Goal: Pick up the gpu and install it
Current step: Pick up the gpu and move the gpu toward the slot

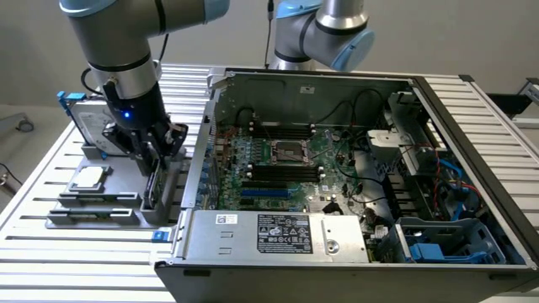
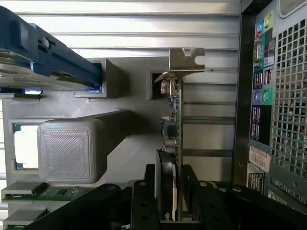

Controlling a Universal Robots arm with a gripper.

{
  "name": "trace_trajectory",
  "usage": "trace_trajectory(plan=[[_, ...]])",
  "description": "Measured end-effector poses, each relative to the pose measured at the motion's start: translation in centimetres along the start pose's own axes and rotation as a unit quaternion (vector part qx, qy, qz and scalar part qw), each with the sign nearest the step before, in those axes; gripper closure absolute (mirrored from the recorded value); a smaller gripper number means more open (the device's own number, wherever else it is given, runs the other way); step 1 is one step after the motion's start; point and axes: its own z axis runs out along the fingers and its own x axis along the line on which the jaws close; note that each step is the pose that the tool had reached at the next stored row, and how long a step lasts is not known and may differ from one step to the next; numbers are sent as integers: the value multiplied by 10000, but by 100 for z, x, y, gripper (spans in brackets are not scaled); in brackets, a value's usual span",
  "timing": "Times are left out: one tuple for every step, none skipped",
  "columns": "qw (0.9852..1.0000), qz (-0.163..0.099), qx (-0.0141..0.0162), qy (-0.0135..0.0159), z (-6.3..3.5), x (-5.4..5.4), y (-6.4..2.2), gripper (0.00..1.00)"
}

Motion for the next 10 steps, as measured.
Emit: trace_trajectory(plan=[[10000, 0, 1, 14, 0, 1, 0, 64], [10000, 1, 0, 29, 1, 1, 0, 64], [10000, 1, 0, 44, 3, 1, 0, 64], [10000, 1, -1, 57, 4, 1, 0, 64], [10000, 1, -1, 67, 4, 1, 0, 64], [10000, 1, 0, 72, 4, 1, 0, 64], [10000, 1, 0, 73, 3, 1, 0, 64], [10000, 1, 0, 73, 4, 1, 0, 64], [10000, 1, -1, 73, 4, 1, 0, 64], [10000, 1, -1, 73, 4, 1, 0, 64]])
